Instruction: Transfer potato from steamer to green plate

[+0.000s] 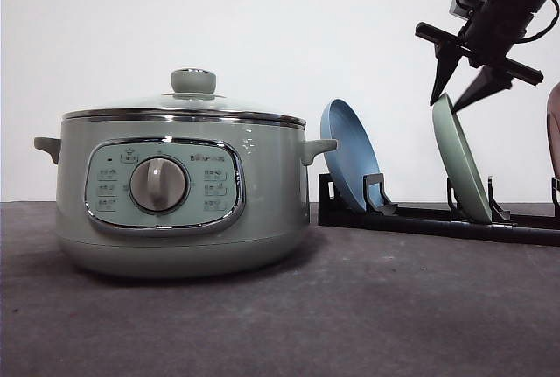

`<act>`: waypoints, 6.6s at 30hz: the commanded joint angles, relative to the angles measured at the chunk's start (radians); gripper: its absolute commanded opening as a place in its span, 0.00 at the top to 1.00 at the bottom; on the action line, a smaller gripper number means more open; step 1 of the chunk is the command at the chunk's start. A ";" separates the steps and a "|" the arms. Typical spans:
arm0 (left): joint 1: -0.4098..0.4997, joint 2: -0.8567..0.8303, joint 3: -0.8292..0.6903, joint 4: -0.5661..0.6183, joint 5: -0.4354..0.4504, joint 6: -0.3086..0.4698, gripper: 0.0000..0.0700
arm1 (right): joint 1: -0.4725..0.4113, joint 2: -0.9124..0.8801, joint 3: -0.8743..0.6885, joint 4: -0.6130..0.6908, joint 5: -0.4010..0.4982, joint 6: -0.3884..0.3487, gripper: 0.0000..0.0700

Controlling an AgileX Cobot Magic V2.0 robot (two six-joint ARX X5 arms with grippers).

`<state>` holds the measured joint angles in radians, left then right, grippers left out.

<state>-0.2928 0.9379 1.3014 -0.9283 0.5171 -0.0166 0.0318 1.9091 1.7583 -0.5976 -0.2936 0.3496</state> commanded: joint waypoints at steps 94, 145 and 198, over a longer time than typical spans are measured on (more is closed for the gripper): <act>-0.080 0.011 0.021 -0.069 0.004 0.052 0.00 | 1.197 -0.483 -1.000 -0.147 0.688 -0.121 0.98; -0.126 0.019 0.022 0.000 0.004 0.045 0.00 | 1.065 -1.115 -0.252 -0.429 0.608 -0.032 0.29; -0.212 0.120 0.050 -0.014 -0.123 -0.009 0.00 | 0.592 -1.192 -0.838 -0.047 0.031 -0.070 0.33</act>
<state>-0.4999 1.0381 1.3236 -0.9495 0.4128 -0.0417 0.6255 0.7129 0.9123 -0.6524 -0.2559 0.2962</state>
